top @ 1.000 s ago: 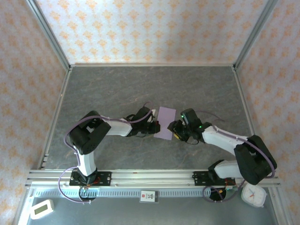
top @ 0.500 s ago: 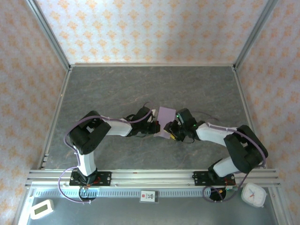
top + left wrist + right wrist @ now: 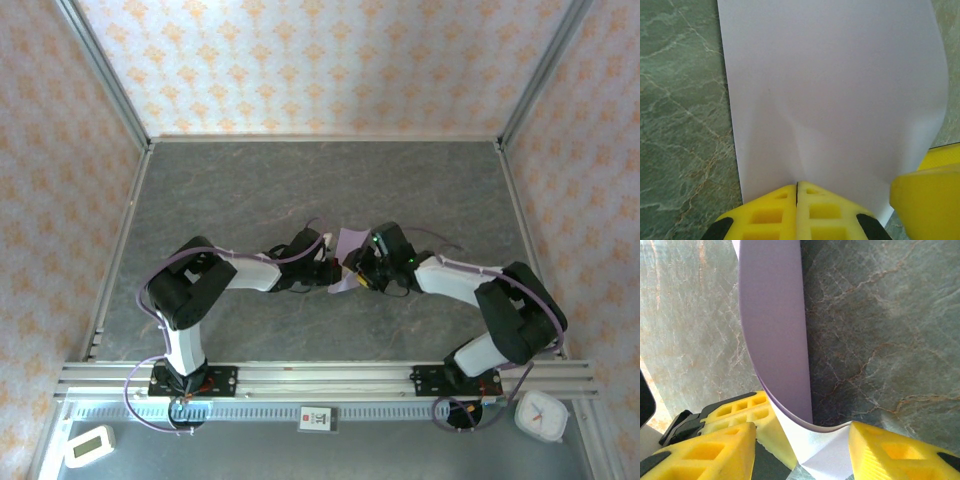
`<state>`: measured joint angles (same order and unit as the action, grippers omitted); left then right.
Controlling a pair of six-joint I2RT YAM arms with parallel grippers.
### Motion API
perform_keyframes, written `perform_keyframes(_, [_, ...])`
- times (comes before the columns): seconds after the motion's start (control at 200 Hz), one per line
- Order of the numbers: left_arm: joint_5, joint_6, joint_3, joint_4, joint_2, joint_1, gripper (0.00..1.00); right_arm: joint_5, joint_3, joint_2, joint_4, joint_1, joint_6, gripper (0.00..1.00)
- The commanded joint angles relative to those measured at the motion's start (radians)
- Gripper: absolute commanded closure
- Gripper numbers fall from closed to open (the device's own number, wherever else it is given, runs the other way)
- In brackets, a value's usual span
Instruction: Fold a paper plane with a square sheet of paper (pick it up from the middle)
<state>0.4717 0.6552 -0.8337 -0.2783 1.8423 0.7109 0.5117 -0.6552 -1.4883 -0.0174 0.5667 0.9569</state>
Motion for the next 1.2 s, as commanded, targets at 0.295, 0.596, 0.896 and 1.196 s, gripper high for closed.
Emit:
perform_keyframes(0.295, [0.010, 0.000, 0.036, 0.092, 0.017, -0.001, 1.00, -0.074, -0.059, -0.009, 0.043, 0.002, -0.054, 0.46])
perform_keyframes(0.596, [0.010, 0.006, 0.045, 0.084, 0.012, -0.001, 1.00, -0.088, -0.113, -0.056, 0.091, 0.003, -0.084, 0.62])
perform_keyframes(0.896, [0.010, 0.015, 0.048, 0.074, 0.012, -0.001, 1.00, -0.116, -0.093, -0.045, 0.174, 0.004, -0.086, 0.49])
perform_keyframes(1.196, [0.010, 0.015, 0.044, 0.079, 0.020, 0.000, 1.00, -0.044, 0.011, 0.016, 0.066, 0.004, -0.063, 0.54])
